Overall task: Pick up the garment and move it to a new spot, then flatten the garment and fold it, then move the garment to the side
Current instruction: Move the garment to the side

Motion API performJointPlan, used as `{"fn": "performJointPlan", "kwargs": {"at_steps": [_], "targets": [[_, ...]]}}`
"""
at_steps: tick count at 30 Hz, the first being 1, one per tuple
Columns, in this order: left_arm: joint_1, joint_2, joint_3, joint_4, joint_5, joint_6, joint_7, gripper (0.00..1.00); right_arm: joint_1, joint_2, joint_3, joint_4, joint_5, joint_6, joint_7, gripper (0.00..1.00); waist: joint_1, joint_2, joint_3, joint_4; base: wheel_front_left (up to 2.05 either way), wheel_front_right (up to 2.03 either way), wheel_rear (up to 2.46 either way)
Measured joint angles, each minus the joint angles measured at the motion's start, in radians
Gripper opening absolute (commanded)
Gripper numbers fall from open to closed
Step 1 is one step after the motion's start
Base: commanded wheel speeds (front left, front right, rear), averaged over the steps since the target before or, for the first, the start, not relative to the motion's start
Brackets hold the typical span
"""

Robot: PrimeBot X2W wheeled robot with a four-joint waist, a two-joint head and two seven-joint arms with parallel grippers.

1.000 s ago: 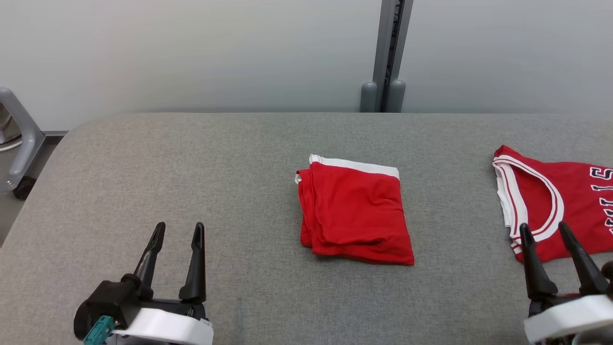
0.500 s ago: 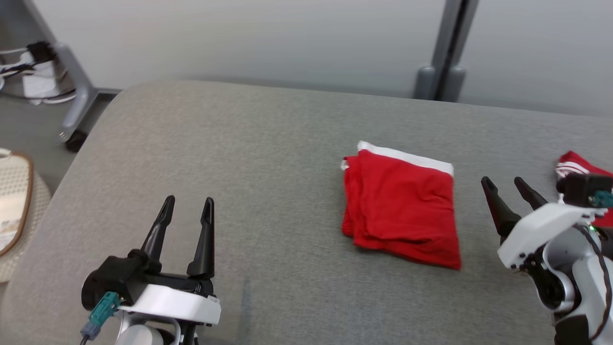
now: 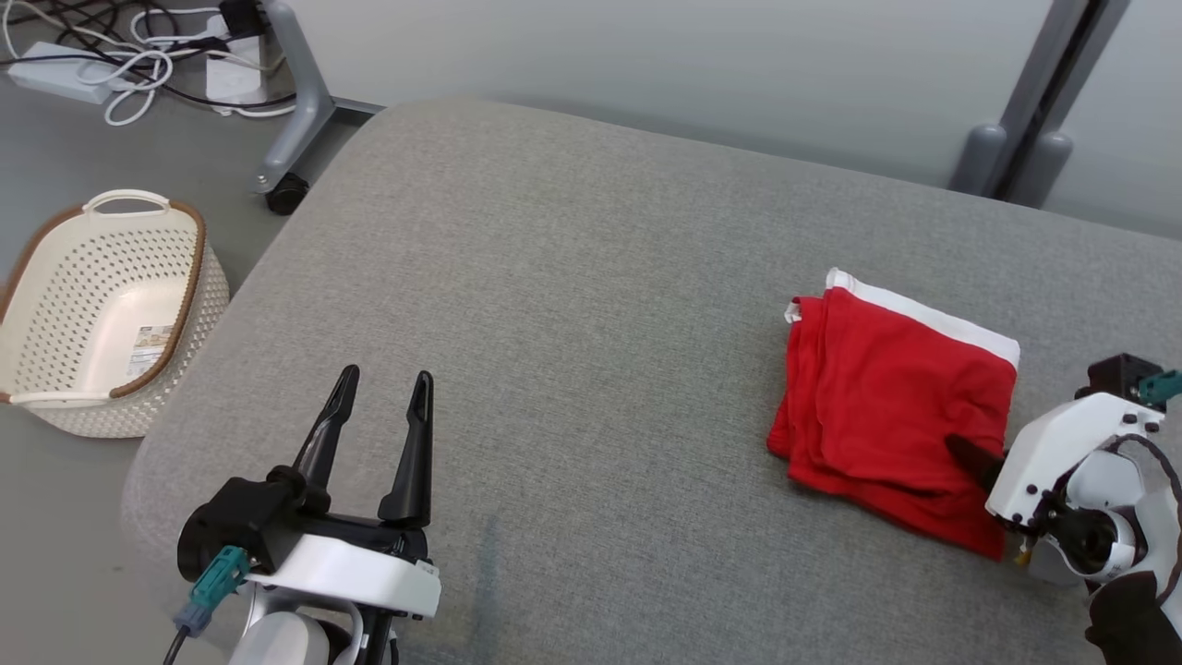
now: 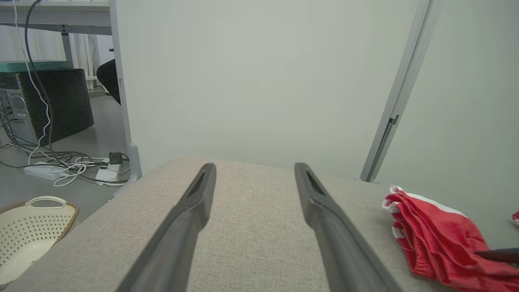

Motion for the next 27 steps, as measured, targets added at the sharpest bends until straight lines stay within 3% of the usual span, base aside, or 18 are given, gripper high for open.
{"fn": "performJointPlan", "kwargs": {"at_steps": [6, 7, 8, 9, 10, 19, 27], "targets": [[0.000, -0.001, -0.001, 0.014, 0.007, -0.004, 0.000, 1.00, 0.002, 0.027, -0.027, 0.040, 0.056, 0.000, 0.018, 1.00, 0.0000, 0.0000, -0.023, 0.019, 0.00, 0.00, 0.00], [0.000, -0.001, -0.002, 0.014, 0.008, -0.004, 0.000, 1.00, 0.002, 0.029, -0.027, 0.042, 0.059, 0.000, 0.007, 0.88, 0.0000, 0.0000, -0.025, 0.019, 0.00, 0.00, 0.00], [0.000, -0.001, -0.003, 0.015, 0.009, -0.005, 0.000, 1.00, 0.003, 0.029, -0.025, 0.045, 0.061, 0.000, -0.003, 0.49, 0.0001, 0.0000, -0.027, 0.019, 0.00, 0.00, 0.00], [0.000, -0.001, -0.005, 0.016, 0.010, -0.005, 0.000, 1.00, 0.003, 0.029, -0.022, 0.047, 0.061, 0.000, -0.013, 0.33, 0.0000, 0.0000, -0.028, 0.018, 0.00, 0.00, 0.00], [0.000, 0.000, -0.006, 0.017, 0.011, -0.006, 0.000, 1.00, 0.004, 0.029, -0.021, 0.047, 0.062, 0.000, -0.028, 0.00, 0.0001, 0.0000, -0.030, 0.017, 0.00, 0.00, 0.00], [0.000, 0.001, -0.034, 0.012, 0.016, -0.013, 0.001, 1.00, -0.014, 0.007, 0.047, 0.005, 0.071, 0.000, -0.125, 0.00, 0.0001, 0.0000, -0.041, -0.025, 0.00, 0.00, 0.00], [-0.007, -0.012, -0.081, -0.030, -0.019, -0.027, 0.026, 1.00, -0.079, -0.044, 0.165, -0.070, 0.068, 0.000, -0.104, 0.00, 0.0000, 0.0000, -0.038, -0.147, 0.00, 0.00, 0.00]]}}
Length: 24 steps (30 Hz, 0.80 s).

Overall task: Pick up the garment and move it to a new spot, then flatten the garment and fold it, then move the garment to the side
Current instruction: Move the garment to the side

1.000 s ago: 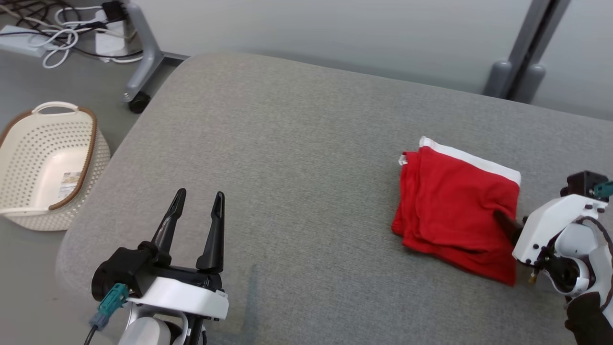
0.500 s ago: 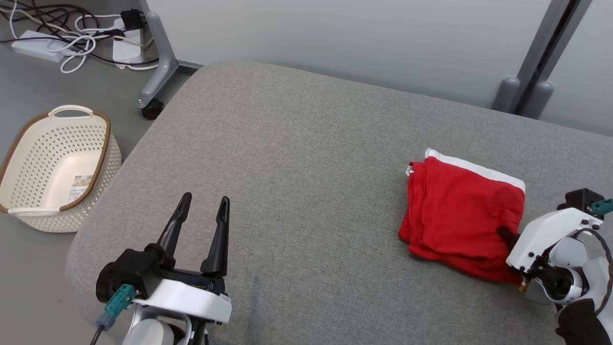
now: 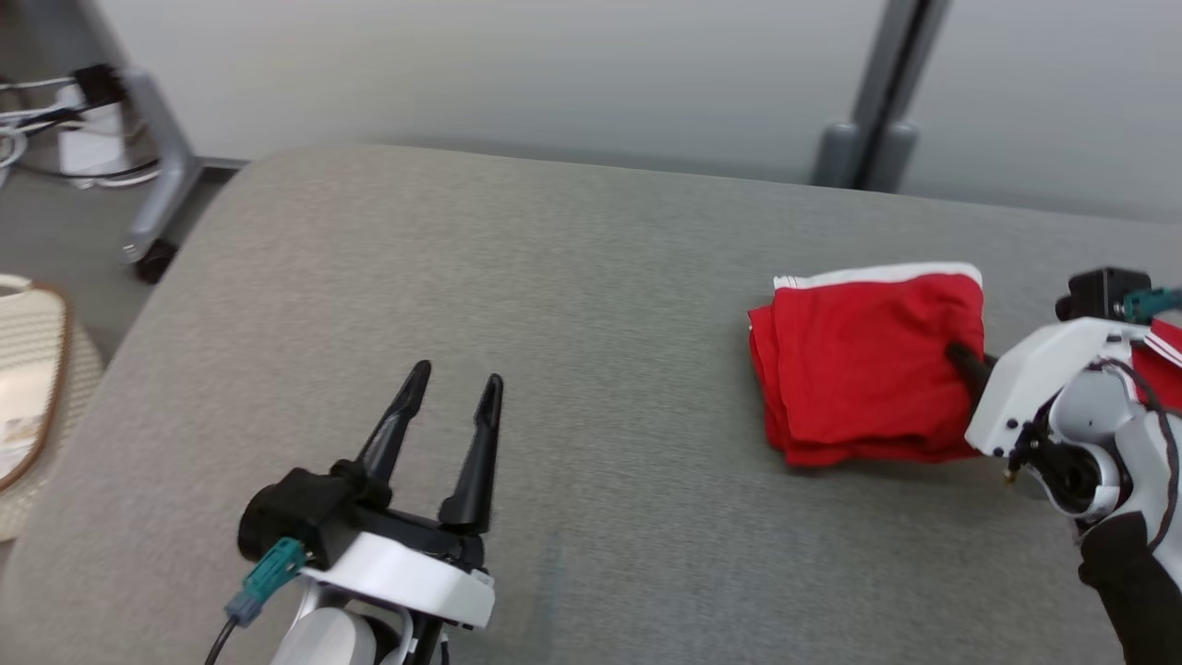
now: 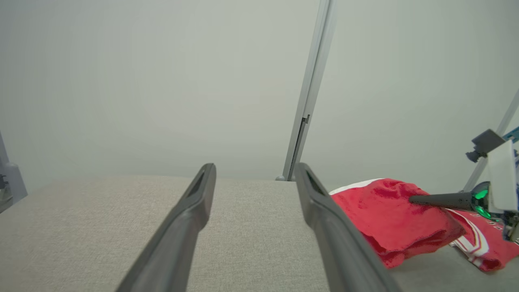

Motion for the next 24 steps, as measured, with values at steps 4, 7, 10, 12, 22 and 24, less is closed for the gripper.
{"fn": "performJointPlan", "kwargs": {"at_steps": [4, 7, 10, 12, 22, 24], "targets": [[-0.020, -0.004, -0.040, -0.021, 0.000, -0.005, 0.018, 1.00, -0.048, -0.026, 0.050, -0.042, -0.003, 0.000, 0.022, 0.00, 0.0000, 0.0000, 0.017, -0.083, 0.00, 0.00, 0.00], [-0.044, -0.006, -0.056, -0.033, 0.002, -0.008, 0.027, 1.00, -0.081, -0.053, 0.097, -0.077, -0.001, 0.000, 0.033, 0.00, 0.0000, 0.0000, 0.037, -0.148, 0.00, 0.00, 0.00], [-0.073, -0.002, -0.068, -0.041, 0.010, -0.012, 0.041, 1.00, -0.131, -0.091, 0.135, -0.106, -0.001, 0.000, 0.028, 0.00, 0.0000, 0.0000, 0.067, -0.208, 0.00, 0.00, 0.00], [-0.091, 0.004, -0.074, -0.045, 0.014, -0.012, 0.048, 1.00, -0.163, -0.119, 0.150, -0.114, 0.000, 0.000, 0.021, 0.00, 0.0000, 0.0000, 0.096, -0.241, 0.00, 0.00, 0.00], [-0.151, 0.049, -0.085, -0.081, 0.040, -0.015, 0.093, 1.00, -0.266, -0.313, 0.170, -0.084, 0.032, 0.000, 0.015, 0.00, 0.0000, 0.0000, 0.286, -0.336, 0.00, 0.00, 0.00], [-0.152, 0.053, -0.084, -0.084, 0.041, -0.015, 0.094, 1.00, -0.268, -0.331, 0.167, -0.076, 0.036, 0.000, 0.015, 0.00, 0.0000, 0.0000, 0.298, -0.341, 0.00, 0.00, 0.00]]}}
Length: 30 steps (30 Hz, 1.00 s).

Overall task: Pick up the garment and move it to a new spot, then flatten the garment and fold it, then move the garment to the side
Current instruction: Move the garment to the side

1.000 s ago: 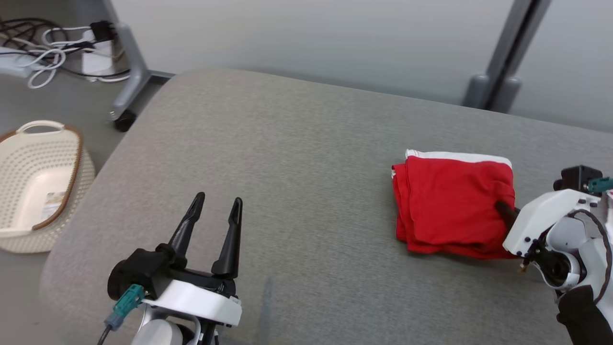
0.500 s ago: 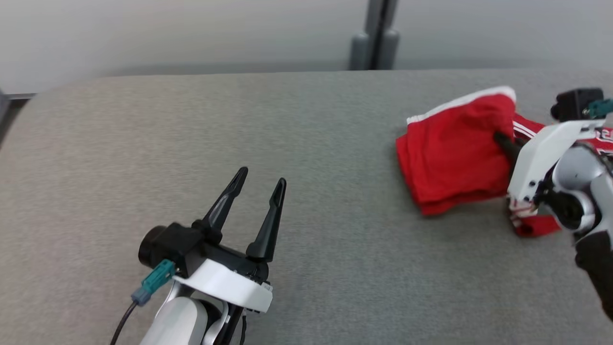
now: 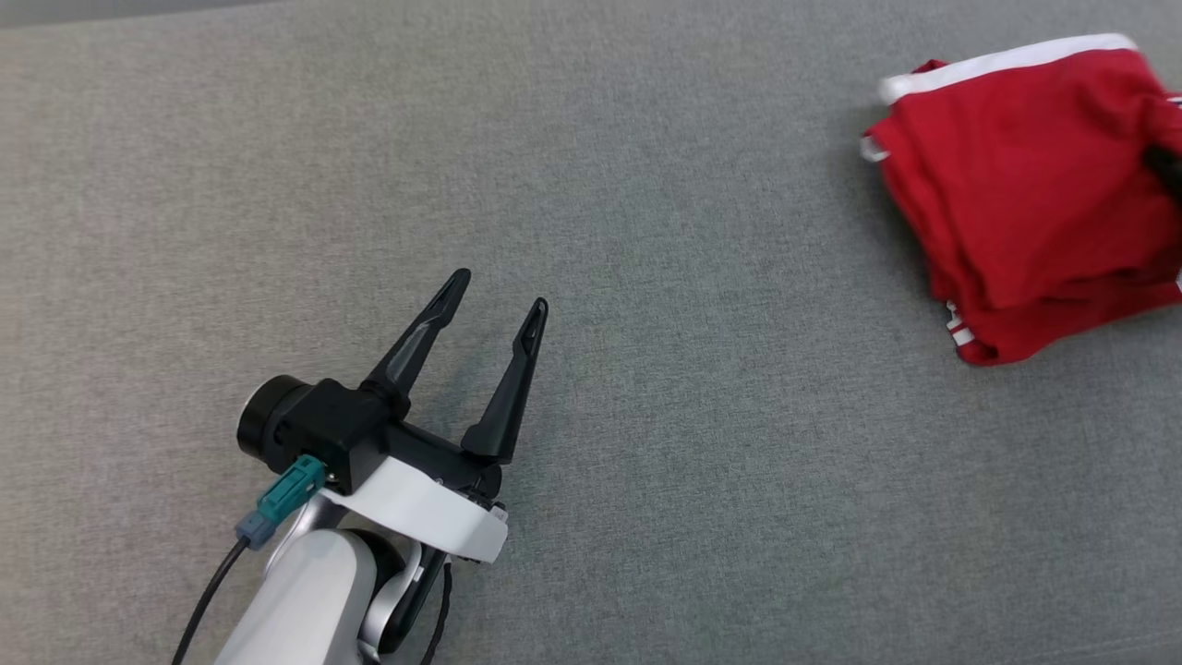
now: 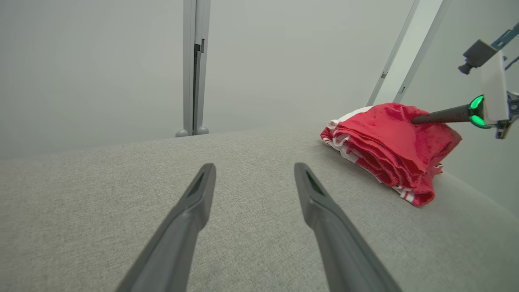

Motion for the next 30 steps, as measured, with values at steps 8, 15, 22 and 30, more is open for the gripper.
{"fn": "performJointPlan", "kwargs": {"at_steps": [8, 15, 22, 30], "targets": [[-0.012, 0.017, 0.003, -0.009, 0.000, 0.004, 0.012, 1.00, 0.006, -0.024, -0.027, 0.122, -0.009, 0.000, -0.027, 0.22, 0.0000, 0.0000, 0.033, -0.016, 0.00, 0.00, 0.00], [-0.015, 0.016, 0.002, 0.001, -0.008, 0.009, 0.007, 1.00, 0.002, 0.023, -0.059, 0.258, -0.087, 0.000, -0.165, 1.00, 0.0000, 0.0000, 0.005, -0.003, 0.00, 0.00, 0.00], [0.005, 0.007, 0.013, 0.032, -0.031, 0.022, -0.030, 1.00, -0.004, 0.057, -0.141, 0.318, -0.137, 0.000, -0.354, 1.00, 0.0000, 0.0000, -0.066, 0.010, 0.00, 0.00, 0.00], [0.063, 0.027, 0.072, 0.041, -0.062, 0.057, -0.059, 1.00, 0.134, 0.073, -0.169, 0.066, -0.119, 0.000, -0.461, 1.00, 0.0000, 0.0000, -0.200, 0.021, 0.00, 0.00, 0.00]]}}
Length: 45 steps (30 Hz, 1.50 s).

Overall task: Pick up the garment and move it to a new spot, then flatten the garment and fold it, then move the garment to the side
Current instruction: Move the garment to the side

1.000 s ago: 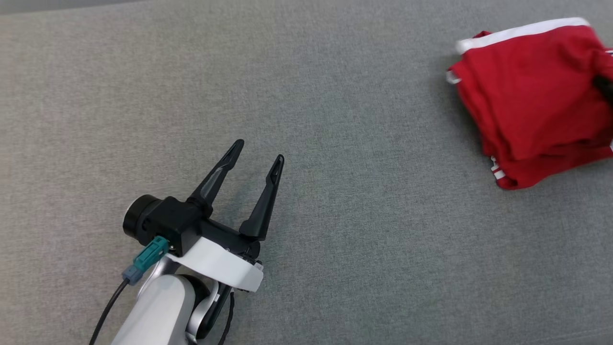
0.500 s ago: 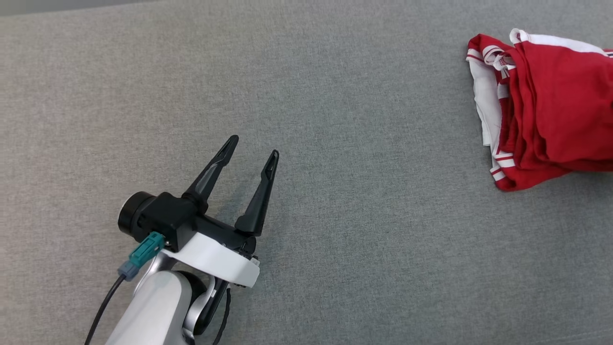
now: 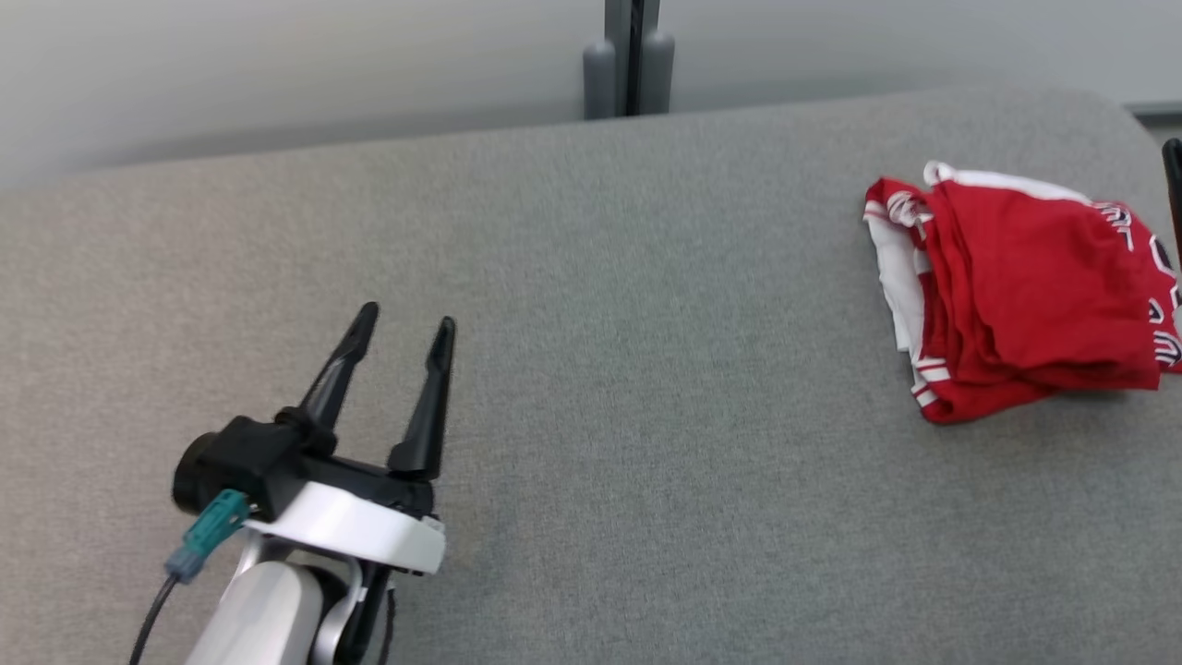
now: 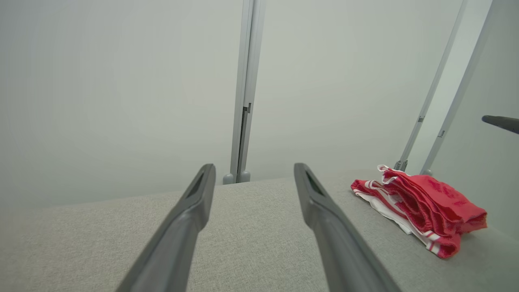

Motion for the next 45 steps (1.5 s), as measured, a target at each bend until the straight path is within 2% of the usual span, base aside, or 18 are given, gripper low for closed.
{"fn": "performJointPlan", "kwargs": {"at_steps": [4, 8, 13, 17, 19, 26, 29, 36, 45], "targets": [[0.025, 0.022, 0.037, -0.010, -0.013, 0.021, -0.001, 1.00, 0.124, 0.007, -0.042, -0.189, 0.005, 0.000, -0.001, 1.00, 0.0000, 0.0000, -0.062, 0.010, 0.00, 0.00, 0.00], [0.058, 0.029, 0.056, -0.021, -0.027, 0.042, 0.000, 1.00, 0.279, 0.045, -0.112, -0.385, -0.038, 0.000, 0.014, 1.00, 0.0000, 0.0000, -0.113, 0.029, 0.00, 0.00, 0.00], [0.107, 0.029, 0.068, -0.026, -0.040, 0.061, 0.000, 1.00, 0.490, 0.147, -0.217, -0.588, -0.097, 0.000, 0.041, 1.00, 0.0000, 0.0000, -0.164, 0.070, 0.00, 0.00, 0.00], [0.136, 0.023, 0.067, -0.024, -0.050, 0.069, -0.007, 1.00, 0.625, 0.228, -0.268, -0.696, -0.140, 0.000, 0.059, 1.00, 0.0000, 0.0001, -0.189, 0.103, 0.00, 0.00, 0.00], [0.153, 0.018, 0.066, -0.018, -0.055, 0.068, -0.011, 1.00, 0.681, 0.249, -0.277, -0.732, -0.153, 0.000, 0.065, 1.00, 0.0000, 0.0000, -0.198, 0.115, 0.00, 0.00, 0.00], [0.211, 0.008, 0.079, 0.029, -0.039, 0.113, -0.036, 1.00, 0.826, 0.304, -0.293, -0.797, -0.171, 0.000, 0.009, 1.00, 0.0000, 0.0000, -0.221, 0.146, 0.00, 0.00, 0.00], [0.225, 0.007, 0.082, 0.045, -0.032, 0.115, -0.045, 1.00, 0.850, 0.316, -0.293, -0.799, -0.178, 0.000, -0.019, 1.00, 0.0000, 0.0000, -0.224, 0.152, 0.00, 0.00, 0.00], [0.233, 0.008, 0.077, 0.081, -0.034, 0.085, -0.053, 1.00, 0.861, 0.328, -0.296, -0.777, -0.180, 0.000, -0.050, 1.00, 0.0000, 0.0000, -0.223, 0.156, 0.00, 0.00, 0.00], [0.227, 0.011, 0.066, 0.093, -0.028, 0.068, -0.056, 1.00, 0.842, 0.322, -0.280, -0.742, -0.180, 0.000, -0.051, 1.00, 0.0000, 0.0000, -0.215, 0.154, 0.00, 0.00, 0.00]]}}
